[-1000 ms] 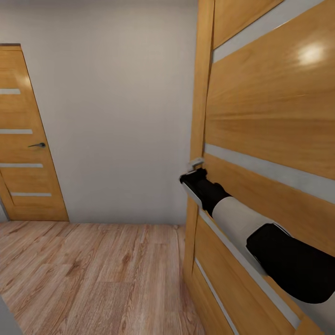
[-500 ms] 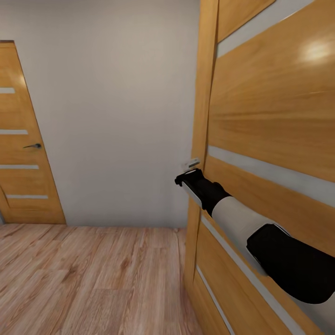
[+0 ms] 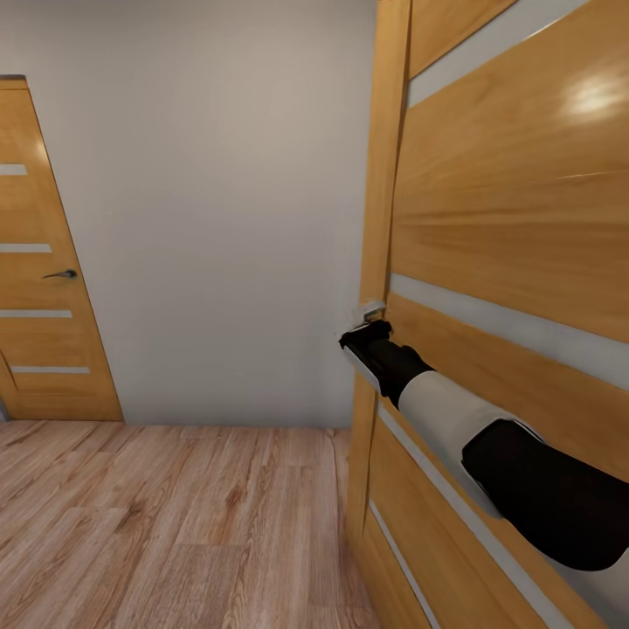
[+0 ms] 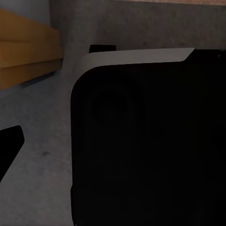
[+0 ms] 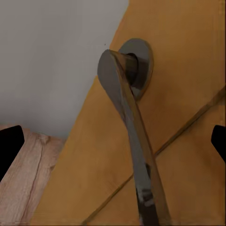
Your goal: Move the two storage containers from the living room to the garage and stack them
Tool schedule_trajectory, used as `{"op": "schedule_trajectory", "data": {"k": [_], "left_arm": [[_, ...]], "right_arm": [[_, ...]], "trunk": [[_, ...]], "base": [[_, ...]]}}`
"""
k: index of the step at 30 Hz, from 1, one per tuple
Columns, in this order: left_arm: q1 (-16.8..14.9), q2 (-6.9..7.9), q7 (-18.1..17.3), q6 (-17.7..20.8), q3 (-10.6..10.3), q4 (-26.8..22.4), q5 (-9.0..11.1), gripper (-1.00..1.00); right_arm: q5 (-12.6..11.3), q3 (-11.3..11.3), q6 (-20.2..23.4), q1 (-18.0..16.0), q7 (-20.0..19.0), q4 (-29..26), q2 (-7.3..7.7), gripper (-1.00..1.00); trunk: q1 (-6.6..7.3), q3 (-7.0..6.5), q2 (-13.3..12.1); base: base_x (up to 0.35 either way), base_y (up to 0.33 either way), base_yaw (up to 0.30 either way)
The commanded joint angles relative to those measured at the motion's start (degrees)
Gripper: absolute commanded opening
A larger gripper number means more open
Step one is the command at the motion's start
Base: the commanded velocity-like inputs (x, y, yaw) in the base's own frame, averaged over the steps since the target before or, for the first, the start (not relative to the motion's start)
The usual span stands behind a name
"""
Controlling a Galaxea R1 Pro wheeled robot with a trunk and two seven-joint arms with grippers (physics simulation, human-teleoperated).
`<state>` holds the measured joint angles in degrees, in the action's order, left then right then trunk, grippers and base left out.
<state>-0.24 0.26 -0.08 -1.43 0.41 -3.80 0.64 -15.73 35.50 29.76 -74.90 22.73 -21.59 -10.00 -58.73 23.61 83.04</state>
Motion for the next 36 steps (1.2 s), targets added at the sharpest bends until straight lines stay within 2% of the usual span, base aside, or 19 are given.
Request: {"op": "schedule_trajectory", "data": {"k": [1, 6, 32, 36], "left_arm": [[-0.02, 0.00, -0.01, -0.15, 0.03, 0.02, 0.07, 1.00], [-0.02, 0.00, -0.01, -0.15, 0.03, 0.02, 0.07, 1.00], [-0.02, 0.00, -0.01, -0.15, 0.03, 0.02, 0.07, 1.00], [-0.02, 0.00, 0.00, -0.15, 0.03, 0.02, 0.07, 1.00]], "right_arm": [[-0.41, 0.49, 0.12, -0.07, 1.58, 1.34, 0.00, 1.00], [-0.29, 0.76, -0.33, -0.09, 3.66, 4.96, 0.00, 1.00], [-0.58, 0.19, -0.58, -0.55, 3.91, 8.93, 0.00, 1.00], [-0.61, 0.19, -0.58, -0.67, 3.91, 8.93, 1.46, 1.00]], "trunk": [[0.00, 0.06, 0.04], [0.00, 0.06, 0.04], [0.00, 0.06, 0.04], [0.00, 0.06, 0.04]], "base": [[0.000, 0.000, 0.000], [0.000, 0.000, 0.000], [0.000, 0.000, 0.000], [0.000, 0.000, 0.000]]}}
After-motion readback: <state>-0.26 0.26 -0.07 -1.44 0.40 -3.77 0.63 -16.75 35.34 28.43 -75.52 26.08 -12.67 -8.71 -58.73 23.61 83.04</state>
